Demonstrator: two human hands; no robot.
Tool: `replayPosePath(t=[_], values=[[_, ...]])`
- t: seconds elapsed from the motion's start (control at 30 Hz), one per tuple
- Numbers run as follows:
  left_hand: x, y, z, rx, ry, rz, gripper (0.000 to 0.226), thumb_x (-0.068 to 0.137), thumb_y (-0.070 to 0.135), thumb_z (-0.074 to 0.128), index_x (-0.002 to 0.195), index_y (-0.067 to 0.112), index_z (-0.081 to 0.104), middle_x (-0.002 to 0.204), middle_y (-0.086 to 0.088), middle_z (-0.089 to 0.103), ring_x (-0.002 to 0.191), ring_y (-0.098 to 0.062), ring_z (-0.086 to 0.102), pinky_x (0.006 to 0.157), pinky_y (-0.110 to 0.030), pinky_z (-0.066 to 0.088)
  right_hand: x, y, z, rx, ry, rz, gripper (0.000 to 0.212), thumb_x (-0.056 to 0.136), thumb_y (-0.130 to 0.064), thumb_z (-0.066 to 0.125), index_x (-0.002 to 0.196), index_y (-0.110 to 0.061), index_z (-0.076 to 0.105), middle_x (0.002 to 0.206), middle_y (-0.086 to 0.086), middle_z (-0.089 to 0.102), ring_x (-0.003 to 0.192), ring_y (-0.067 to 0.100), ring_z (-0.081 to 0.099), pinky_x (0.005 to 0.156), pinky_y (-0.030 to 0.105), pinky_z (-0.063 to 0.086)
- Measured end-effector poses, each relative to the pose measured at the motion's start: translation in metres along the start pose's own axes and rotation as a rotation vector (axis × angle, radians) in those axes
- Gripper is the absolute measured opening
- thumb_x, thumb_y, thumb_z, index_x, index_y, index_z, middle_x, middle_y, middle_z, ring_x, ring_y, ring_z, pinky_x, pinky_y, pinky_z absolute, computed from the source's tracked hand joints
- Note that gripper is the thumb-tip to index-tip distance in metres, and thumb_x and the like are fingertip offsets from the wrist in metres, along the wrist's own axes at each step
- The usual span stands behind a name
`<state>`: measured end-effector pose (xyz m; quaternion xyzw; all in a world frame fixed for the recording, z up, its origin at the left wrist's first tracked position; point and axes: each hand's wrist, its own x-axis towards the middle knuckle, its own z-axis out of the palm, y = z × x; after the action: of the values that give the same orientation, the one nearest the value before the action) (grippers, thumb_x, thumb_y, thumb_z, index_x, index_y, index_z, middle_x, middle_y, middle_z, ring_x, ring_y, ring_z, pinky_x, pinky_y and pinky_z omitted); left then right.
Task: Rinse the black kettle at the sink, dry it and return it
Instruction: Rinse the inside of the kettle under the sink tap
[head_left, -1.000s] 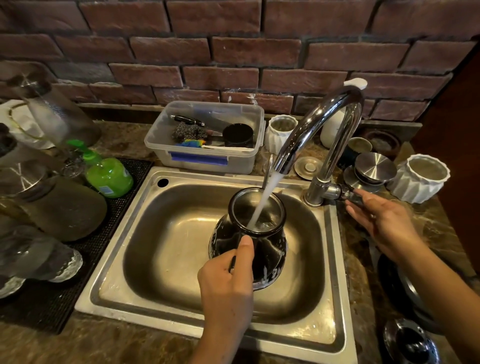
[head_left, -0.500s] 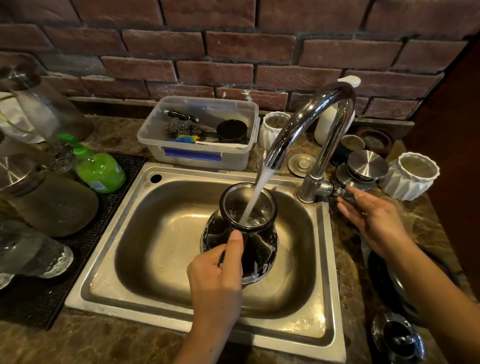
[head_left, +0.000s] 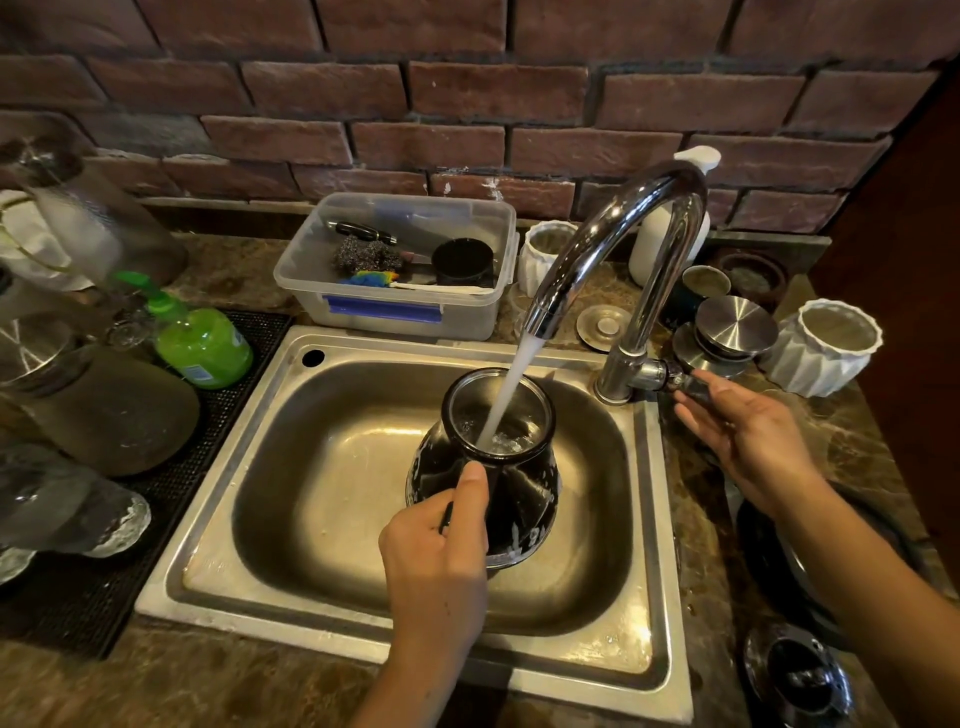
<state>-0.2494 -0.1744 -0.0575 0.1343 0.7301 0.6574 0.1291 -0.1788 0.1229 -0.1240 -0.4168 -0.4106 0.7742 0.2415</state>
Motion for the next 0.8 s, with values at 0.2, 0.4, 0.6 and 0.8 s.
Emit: replayPosePath(t=[0.2,0.4,0.6,0.8], values=[[0.0,-0.0023,0.0002,0.014,-0.009,0.009,0.062,0.097,0.025,0.056,0.035,0.026,0.048,0.035,0.011,0.039,0.04,-0.005,0.044,0.047,-0.006,0.035,0.0,-0.0009,-0.0004,-0.008,0.005,0.008,0.038,0.106,-0.013,0.043,0.141,-0.003,0.052,0.135,0.014,0.061,0.12,0.023,0.065,0.096,0.034,0.055],[-0.0013,-0.002,0.0,0.039,-0.001,0.012,0.069,0.102,0.015,0.053,0.034,0.027,0.051,0.033,0.012,0.04,0.039,-0.002,0.045,0.047,-0.005,0.036,-0.0033,-0.0025,-0.0003,-0.011,0.005,0.014,0.037,0.106,-0.014,0.044,0.14,-0.004,0.054,0.133,0.014,0.063,0.12,0.023,0.066,0.096,0.034,0.055],[0.0021,-0.0049,-0.0012,0.026,0.017,0.011,0.055,0.09,0.033,0.05,0.036,0.025,0.046,0.034,0.009,0.037,0.039,-0.007,0.042,0.047,-0.008,0.035,-0.0043,-0.0022,0.0017,-0.027,0.013,0.007,0.036,0.106,-0.015,0.044,0.14,-0.005,0.054,0.14,0.016,0.059,0.122,0.023,0.065,0.096,0.033,0.055],[0.0021,-0.0048,-0.0034,0.044,0.015,0.027,0.064,0.098,0.026,0.054,0.035,0.026,0.046,0.034,0.01,0.039,0.039,-0.006,0.044,0.047,-0.007,0.036,-0.0061,-0.0031,0.0025,-0.032,0.014,0.01,0.039,0.106,-0.016,0.043,0.143,-0.004,0.051,0.142,0.018,0.057,0.122,0.023,0.064,0.093,0.032,0.056]])
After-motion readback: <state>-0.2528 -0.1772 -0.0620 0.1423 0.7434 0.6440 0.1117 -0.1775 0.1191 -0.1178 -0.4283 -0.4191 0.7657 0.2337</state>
